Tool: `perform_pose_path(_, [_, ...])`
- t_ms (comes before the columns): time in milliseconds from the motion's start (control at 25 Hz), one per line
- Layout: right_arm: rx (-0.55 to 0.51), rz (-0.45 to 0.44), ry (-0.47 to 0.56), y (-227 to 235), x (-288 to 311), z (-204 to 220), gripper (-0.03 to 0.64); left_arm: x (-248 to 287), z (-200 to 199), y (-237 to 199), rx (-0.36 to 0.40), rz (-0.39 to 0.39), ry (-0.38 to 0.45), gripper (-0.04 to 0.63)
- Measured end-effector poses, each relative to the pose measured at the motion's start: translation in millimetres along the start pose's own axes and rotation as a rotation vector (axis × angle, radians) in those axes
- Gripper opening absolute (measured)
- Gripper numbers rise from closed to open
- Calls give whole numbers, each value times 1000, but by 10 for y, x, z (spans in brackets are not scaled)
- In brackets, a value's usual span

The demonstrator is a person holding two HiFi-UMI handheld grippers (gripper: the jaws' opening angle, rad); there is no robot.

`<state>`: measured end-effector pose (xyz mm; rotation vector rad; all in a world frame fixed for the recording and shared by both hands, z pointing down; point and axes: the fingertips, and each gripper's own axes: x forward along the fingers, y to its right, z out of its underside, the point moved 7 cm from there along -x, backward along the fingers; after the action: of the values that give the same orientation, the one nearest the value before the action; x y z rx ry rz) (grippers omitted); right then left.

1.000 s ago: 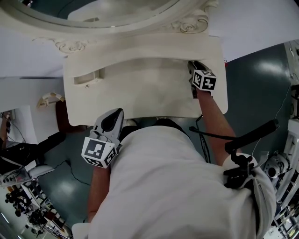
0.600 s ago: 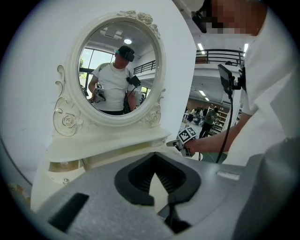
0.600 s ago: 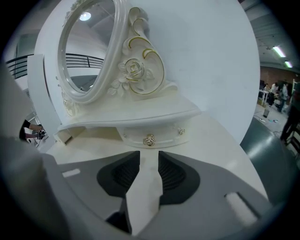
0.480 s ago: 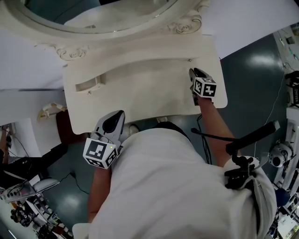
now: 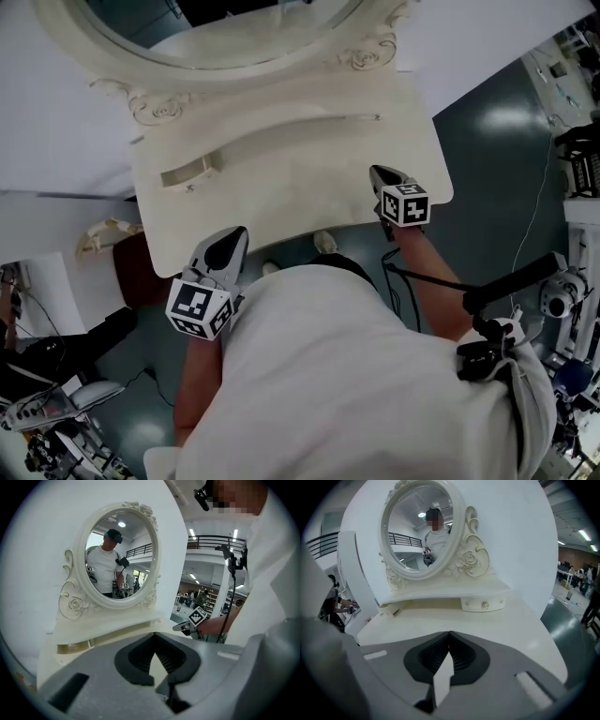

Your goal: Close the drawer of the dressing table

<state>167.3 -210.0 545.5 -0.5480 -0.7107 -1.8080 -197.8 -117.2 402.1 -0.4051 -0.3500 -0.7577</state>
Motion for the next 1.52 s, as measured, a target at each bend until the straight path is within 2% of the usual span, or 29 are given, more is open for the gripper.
perform_pose_path(520, [-124, -109, 40, -1414, -620, 295, 0, -748, 403, -169, 22, 64, 10, 3])
perform_pose_path(760, [-163, -117, 62, -2060, -837, 571, 0, -1205, 751, -259, 26, 85, 14, 3])
perform_pose_path(1520, [-273, -188, 41, -2581, -817, 573, 0, -1332, 935, -359, 8, 89, 11, 3])
